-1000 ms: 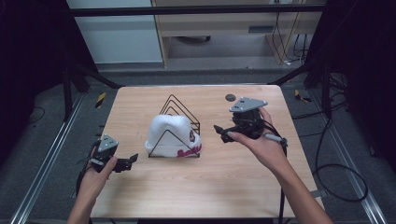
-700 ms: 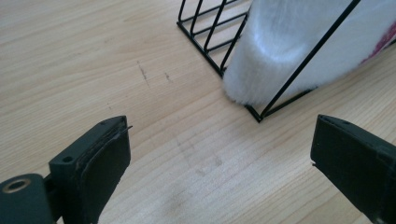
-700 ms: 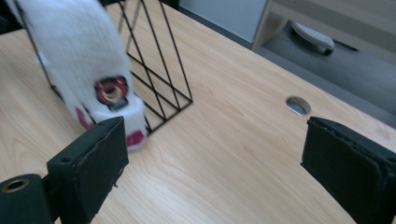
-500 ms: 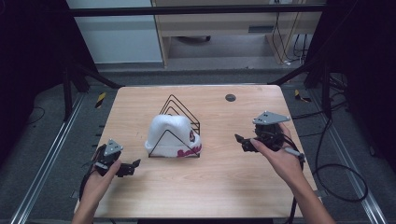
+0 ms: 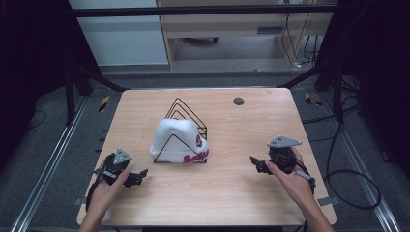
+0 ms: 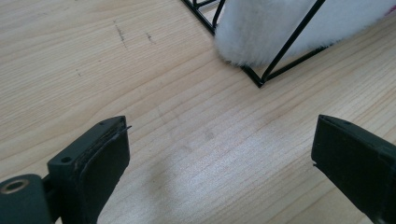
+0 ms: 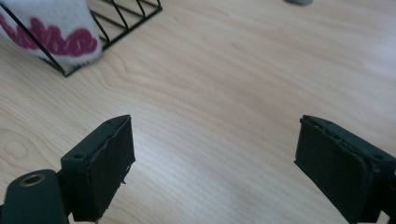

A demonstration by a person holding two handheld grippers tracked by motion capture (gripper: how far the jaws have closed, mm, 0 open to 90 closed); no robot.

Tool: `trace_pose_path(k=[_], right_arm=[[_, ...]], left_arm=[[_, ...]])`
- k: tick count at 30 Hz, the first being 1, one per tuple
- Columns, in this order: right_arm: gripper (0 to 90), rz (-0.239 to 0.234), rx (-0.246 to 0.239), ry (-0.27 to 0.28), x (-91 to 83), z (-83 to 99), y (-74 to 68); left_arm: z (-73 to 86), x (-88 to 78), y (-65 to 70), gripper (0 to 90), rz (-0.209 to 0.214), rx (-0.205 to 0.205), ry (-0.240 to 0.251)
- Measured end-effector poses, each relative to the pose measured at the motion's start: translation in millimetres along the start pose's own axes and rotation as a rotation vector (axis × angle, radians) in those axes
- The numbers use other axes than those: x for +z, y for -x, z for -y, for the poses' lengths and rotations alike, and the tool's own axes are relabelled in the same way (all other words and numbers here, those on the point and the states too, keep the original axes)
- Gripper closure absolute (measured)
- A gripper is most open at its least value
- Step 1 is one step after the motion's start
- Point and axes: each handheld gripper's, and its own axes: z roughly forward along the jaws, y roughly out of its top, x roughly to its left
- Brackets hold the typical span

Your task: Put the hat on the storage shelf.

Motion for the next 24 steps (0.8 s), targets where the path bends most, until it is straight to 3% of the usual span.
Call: trace_pose_path(k=[7, 15, 20, 24], right_arm=[[11.5, -0.016, 0.03, -0.068, 13.4, 24.5, 1.7], [11.0, 0.026, 0.09, -0.111, 28.3, 41.1, 9.6], [9.7, 0.064, 0.115, -0.082, 33.5, 47.9, 10.2], [7.9, 0.09, 0.093, -0.09, 35.6, 47.9, 5.1]], left_arm=[[2.7, 6.3, -2.9, 3.8, -0.006, -0.007, -0.003], [5.0, 14.0, -7.9, 3.8, -0.013, -0.032, 0.002], [5.1, 22.3, -7.1, 3.8, -0.029, -0.023, -0.018], [8.9, 24.1, -10.6, 1.7, -0.016, -0.07, 0.0]])
